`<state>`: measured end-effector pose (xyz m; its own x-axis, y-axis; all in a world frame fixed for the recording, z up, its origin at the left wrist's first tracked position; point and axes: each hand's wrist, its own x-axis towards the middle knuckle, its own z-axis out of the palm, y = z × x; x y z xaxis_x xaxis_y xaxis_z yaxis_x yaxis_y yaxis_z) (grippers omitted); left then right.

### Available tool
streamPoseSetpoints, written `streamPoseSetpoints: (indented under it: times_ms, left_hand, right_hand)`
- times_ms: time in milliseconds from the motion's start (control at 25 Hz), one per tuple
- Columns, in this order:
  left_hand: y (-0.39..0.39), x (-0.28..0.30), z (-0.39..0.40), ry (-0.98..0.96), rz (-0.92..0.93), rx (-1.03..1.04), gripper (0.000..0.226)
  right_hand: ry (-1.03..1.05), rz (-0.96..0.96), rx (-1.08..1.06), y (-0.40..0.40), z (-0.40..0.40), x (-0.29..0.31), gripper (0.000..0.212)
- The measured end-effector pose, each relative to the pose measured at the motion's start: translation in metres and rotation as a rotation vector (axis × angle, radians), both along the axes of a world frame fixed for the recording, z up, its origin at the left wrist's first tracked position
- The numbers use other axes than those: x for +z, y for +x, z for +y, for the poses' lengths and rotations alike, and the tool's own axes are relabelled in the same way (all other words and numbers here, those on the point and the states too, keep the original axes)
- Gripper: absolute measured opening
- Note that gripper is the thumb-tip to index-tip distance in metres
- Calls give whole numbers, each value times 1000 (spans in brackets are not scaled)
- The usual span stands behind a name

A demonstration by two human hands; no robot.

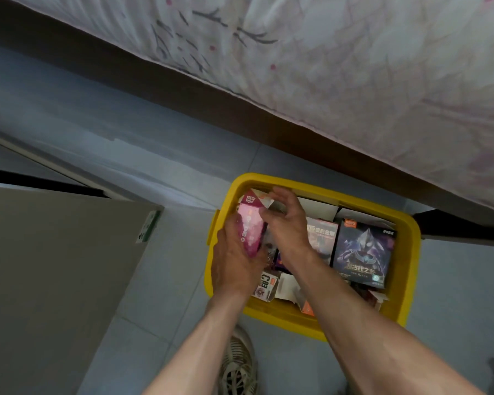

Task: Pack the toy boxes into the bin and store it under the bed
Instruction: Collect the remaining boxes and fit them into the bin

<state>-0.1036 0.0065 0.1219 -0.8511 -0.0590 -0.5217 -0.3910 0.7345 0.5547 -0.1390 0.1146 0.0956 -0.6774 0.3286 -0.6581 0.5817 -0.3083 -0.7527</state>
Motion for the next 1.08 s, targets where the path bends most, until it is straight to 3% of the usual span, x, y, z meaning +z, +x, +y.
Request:
streamPoseSetpoints:
  times_ms: [120,280,360,440,560,720,840,920,1040,1080]
  left_hand:
    - [-16,8,6,-1,-130,14,101]
    - [-16,22,3,242,-227,43,103]
    - [-10,29,0,355,-237,44,103]
    - [-9,29,-3,338,-234,63,91]
    - [-21,25,-2,220,-181,57,73]
    - [-37,13,-1,212,-124,-23,108]
    - [-43,0,-4,129,-58,-135,89]
    - [-41,-4,0,94,19,-156,76]
    - [-44,-8,11,59,202,-222,66]
    - [-50,-8,15,-36,259,-292,61]
  right_hand:
    - [-71,4,-122,11,0,8,49]
    - [58,42,240,36,4,25,27]
    - [64,65,320,38,8,30,25]
    - [52,56,327,36,10,30,26]
    - [293,57,381,30,7,23,54]
    - [694,13,740,-1,14,12,44]
    - [731,-58,992,-15,17,7,42]
    - [742,-40,918,-17,17,3,38]
    - [600,-29,509,-14,16,2,23]
    - [532,-23,415,-13,16,3,21]
